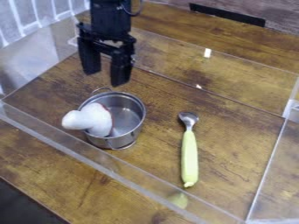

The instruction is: Move the green spoon to the right

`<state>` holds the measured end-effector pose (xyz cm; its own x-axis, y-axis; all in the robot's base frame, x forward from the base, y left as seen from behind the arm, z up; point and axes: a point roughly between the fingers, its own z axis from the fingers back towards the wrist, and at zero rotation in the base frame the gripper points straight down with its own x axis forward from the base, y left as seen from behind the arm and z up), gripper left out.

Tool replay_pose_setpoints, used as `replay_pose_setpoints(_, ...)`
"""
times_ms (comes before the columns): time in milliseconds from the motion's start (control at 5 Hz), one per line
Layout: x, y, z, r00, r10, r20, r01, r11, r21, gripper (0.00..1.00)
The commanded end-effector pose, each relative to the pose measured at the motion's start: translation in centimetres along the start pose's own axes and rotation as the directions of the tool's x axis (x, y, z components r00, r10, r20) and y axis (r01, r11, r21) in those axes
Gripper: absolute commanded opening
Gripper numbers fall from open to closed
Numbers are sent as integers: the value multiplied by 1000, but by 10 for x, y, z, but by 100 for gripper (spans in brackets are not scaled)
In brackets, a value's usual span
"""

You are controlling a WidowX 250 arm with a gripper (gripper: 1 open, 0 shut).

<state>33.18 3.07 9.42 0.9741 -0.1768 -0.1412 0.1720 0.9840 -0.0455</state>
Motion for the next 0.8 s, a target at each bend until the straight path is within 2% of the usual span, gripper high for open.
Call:
replay_pose_setpoints(0,6,-13,5,996,83,31,-82,997,-8,100)
replay_pose_setpoints(200,13,-23,-1,986,164,33,-164,986,-21,100)
replay_pose_setpoints(400,13,-30,-12,983,182,23,-181,983,-26,100)
replay_pose_setpoints(600,13,-45,-16,980,196,42,-194,980,-33,100)
